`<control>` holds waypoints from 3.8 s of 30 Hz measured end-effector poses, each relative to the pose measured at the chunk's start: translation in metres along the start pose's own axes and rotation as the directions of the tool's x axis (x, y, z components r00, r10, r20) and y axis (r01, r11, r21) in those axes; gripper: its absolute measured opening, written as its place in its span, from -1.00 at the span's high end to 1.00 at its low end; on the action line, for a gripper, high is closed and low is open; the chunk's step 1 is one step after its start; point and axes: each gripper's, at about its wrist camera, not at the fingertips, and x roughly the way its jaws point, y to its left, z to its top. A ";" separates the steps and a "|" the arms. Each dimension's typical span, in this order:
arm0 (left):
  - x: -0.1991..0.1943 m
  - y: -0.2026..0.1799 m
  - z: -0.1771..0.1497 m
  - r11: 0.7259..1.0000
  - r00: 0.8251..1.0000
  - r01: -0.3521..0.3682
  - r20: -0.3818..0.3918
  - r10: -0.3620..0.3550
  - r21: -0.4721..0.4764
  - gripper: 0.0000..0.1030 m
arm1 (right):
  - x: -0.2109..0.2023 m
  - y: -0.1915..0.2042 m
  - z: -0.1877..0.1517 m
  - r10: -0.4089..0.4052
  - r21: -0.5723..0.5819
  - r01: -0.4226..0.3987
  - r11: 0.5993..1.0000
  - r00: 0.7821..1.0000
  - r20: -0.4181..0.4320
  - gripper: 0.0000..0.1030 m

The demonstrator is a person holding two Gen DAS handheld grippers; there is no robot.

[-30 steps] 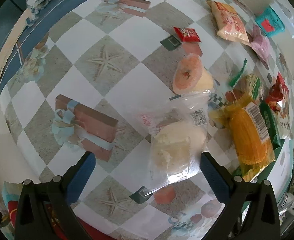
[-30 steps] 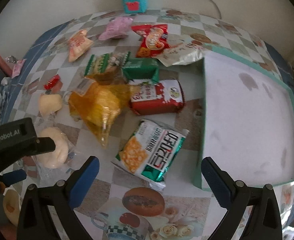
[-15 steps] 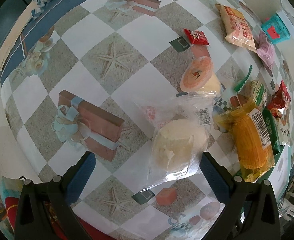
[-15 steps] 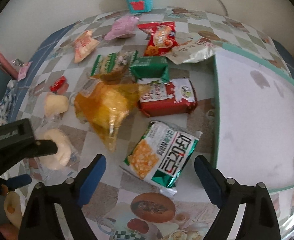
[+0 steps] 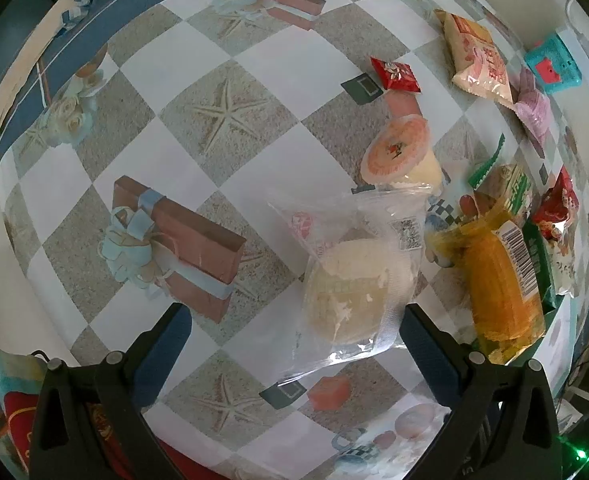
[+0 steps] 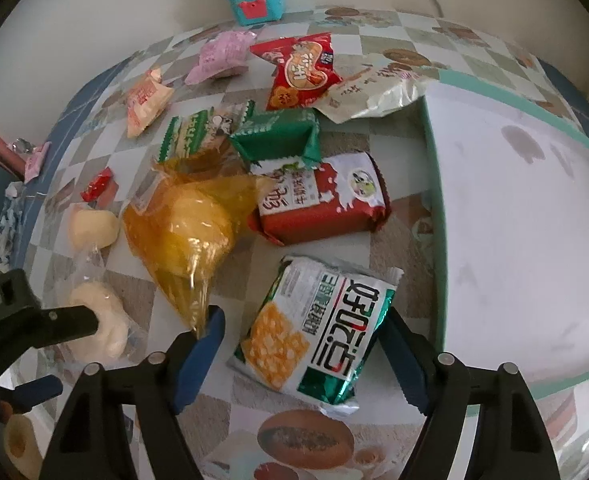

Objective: Organize snacks
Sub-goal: 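Close the right gripper on the green-and-white cracker bag, then lift the cracker bag with the right gripper while the left gripper grasps the clear bun bag, then carry both bags over the white tray and open both grippers to drop them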

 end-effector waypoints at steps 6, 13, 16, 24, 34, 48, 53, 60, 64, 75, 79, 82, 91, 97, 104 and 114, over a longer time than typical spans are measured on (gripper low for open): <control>-0.005 0.004 0.005 1.000 1.000 0.003 0.015 -0.002 -0.008 -1.00 | 0.001 0.002 0.002 -0.033 -0.027 0.034 0.999 0.999 0.010 -0.24; -0.011 -0.010 0.008 0.997 0.999 -0.020 0.044 0.017 0.068 -1.00 | -0.003 0.002 -0.006 -0.042 -0.055 0.042 0.998 0.999 0.002 -0.09; -0.010 -0.022 0.007 0.990 0.997 -0.054 0.059 0.046 0.131 -1.00 | -0.004 0.003 -0.008 -0.050 -0.071 0.049 0.996 0.999 -0.003 -0.09; 0.000 -0.059 0.000 0.941 0.981 -0.181 0.116 0.153 0.286 -1.00 | -0.002 0.005 -0.010 -0.058 -0.094 0.057 0.994 0.998 -0.011 -0.10; 0.015 -0.075 0.002 0.932 0.974 -0.215 0.135 0.183 0.292 -1.00 | -0.001 0.001 -0.012 -0.067 -0.100 0.066 0.993 0.998 -0.004 -0.12; 0.030 -0.084 0.001 0.923 0.970 -0.236 0.132 0.205 0.305 -0.98 | -0.003 0.002 -0.012 -0.074 -0.086 0.075 0.993 0.997 0.008 -0.12; 0.025 -0.091 -0.004 0.922 0.974 -0.214 0.142 0.176 0.322 -0.41 | -0.004 0.000 -0.011 -0.070 -0.074 0.070 0.995 0.998 0.002 -0.05; 0.017 -0.094 -0.003 0.928 0.977 -0.201 0.136 0.166 0.315 -0.28 | -0.014 -0.005 -0.009 -0.072 -0.048 0.073 0.996 0.997 0.005 -0.05; 0.011 -0.090 0.000 0.941 0.980 -0.182 0.137 0.148 0.287 -0.27 | -0.021 -0.009 -0.006 -0.069 -0.033 0.070 0.997 0.998 0.007 -0.05; -0.020 -0.081 0.003 0.968 0.978 -0.114 0.196 0.070 0.222 -0.25 | -0.045 -0.021 -0.001 -0.078 0.019 0.077 0.997 0.996 0.050 -0.05; -0.036 -0.082 0.000 0.970 0.971 -0.105 0.234 0.052 0.219 -0.25 | -0.057 -0.026 0.002 -0.083 0.032 0.081 0.996 0.993 0.083 -0.05; -0.046 -0.089 -0.002 0.967 0.967 -0.102 0.250 0.042 0.235 -0.25 | -0.063 -0.035 0.005 -0.096 0.058 0.090 0.994 0.990 0.100 -0.05; -0.059 -0.107 -0.021 0.944 0.961 -0.110 0.274 0.022 0.311 -0.25 | -0.076 -0.108 0.012 -0.163 0.284 0.131 0.950 0.982 0.092 -0.05; -0.062 -0.142 -0.037 0.907 0.953 -0.133 0.304 0.006 0.401 -0.25 | -0.076 -0.168 0.008 -0.211 0.449 0.169 0.878 0.976 0.045 -0.05; -0.058 -0.184 -0.058 0.850 0.957 -0.146 0.291 -0.010 0.506 -0.25 | -0.074 -0.223 -0.006 -0.239 0.583 0.200 0.787 0.971 -0.011 -0.05; -0.047 -0.262 -0.090 0.664 0.935 -0.261 0.353 -0.005 0.700 -0.25 | -0.070 -0.267 -0.001 -0.296 0.632 0.244 0.735 0.955 -0.025 -0.05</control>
